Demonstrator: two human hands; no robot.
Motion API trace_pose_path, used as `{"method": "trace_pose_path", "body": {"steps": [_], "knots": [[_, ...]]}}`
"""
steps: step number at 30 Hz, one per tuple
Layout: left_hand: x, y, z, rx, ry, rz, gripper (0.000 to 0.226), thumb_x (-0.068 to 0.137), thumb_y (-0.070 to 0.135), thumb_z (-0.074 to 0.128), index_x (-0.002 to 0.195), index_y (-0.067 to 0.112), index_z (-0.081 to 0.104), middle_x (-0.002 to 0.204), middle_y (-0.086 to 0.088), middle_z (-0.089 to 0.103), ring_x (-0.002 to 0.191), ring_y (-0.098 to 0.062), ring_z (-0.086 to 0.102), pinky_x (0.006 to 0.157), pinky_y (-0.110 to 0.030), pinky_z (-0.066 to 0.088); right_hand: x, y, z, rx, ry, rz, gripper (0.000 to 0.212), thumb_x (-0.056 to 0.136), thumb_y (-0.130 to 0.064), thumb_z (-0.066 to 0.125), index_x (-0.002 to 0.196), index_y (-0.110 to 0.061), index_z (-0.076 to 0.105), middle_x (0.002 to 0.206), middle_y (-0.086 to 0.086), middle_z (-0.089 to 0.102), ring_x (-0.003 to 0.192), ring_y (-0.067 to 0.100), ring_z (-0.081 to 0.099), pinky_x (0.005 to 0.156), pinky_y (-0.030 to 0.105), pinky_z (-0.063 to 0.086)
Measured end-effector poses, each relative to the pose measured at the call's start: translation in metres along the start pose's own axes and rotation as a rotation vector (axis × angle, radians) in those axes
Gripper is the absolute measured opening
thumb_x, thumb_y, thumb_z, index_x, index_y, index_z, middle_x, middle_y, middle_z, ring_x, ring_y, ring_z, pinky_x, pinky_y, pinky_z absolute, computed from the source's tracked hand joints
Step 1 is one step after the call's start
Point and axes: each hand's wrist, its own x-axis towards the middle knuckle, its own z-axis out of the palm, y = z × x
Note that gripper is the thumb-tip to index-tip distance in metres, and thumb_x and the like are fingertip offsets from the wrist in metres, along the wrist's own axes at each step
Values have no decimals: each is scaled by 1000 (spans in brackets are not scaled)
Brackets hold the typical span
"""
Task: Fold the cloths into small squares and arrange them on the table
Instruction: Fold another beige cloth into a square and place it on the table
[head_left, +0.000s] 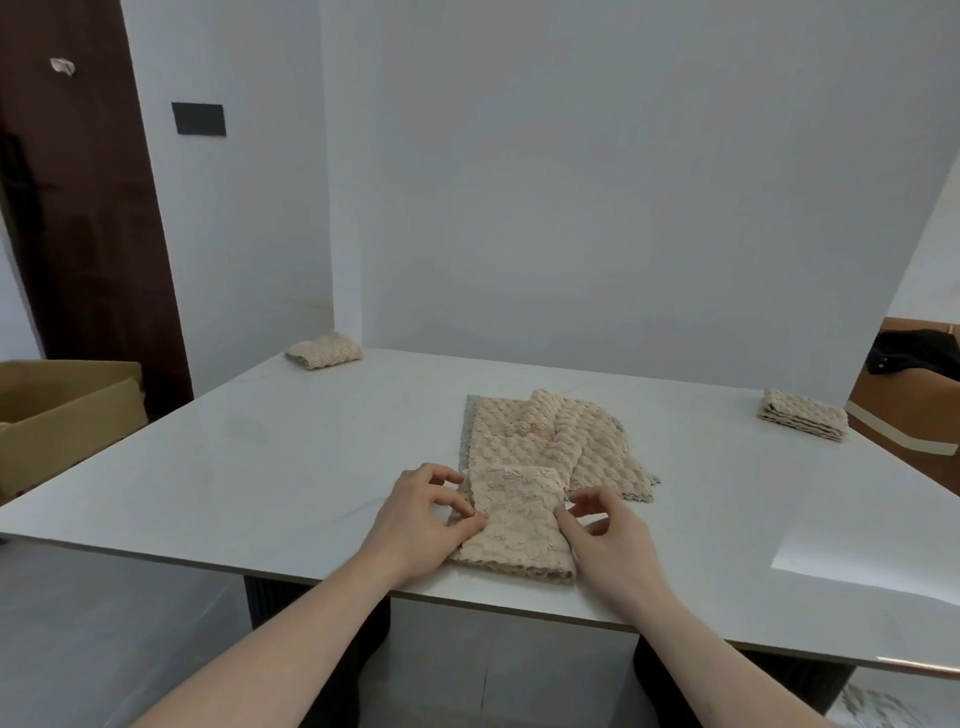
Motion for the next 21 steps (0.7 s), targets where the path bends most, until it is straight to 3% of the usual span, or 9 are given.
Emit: {"method": "trace_pose_path", "body": {"steps": [5,9,14,17,21], "knots": [[-1,-1,0,-53,99,8,17,84,41,77,72,32,68,112,27,56,116,1,52,100,-30,44,1,3,1,-84,-14,-2,21,84,-53,71,94,-38,62,88,-19,71,71,0,66,71,26,53],[0,2,0,13,69,-35,19,86,30,73,71,26,61,109,23,57,113,-3,53,99,-28,42,2,4,4,-136,4,-5,24,82,-58,69,90,-37,61,81,-16,71,72,0,65,71,27,55],[1,1,0,115,95,-102,21,85,50,67,89,34,55,108,20,55,109,-10,52,96,-32,42,4,5,5,-143,3,2,25,83,-59,70,90,-36,63,81,-15,70,74,0,64,72,27,54],[2,2,2,231,70,-169,43,85,69,52,108,35,62,117,17,56,116,-11,50,104,-36,39,6,7,5,-148,0,5,31,83,-64,66,91,-34,64,82,-15,69,76,2,64,76,31,55],[3,3,5,318,29,-132,43,86,70,50,107,36,66,116,18,60,118,-11,50,104,-37,37,9,11,6,-190,-3,-15,46,78,-77,58,91,-34,68,86,-14,68,85,8,64,83,36,55]]}}
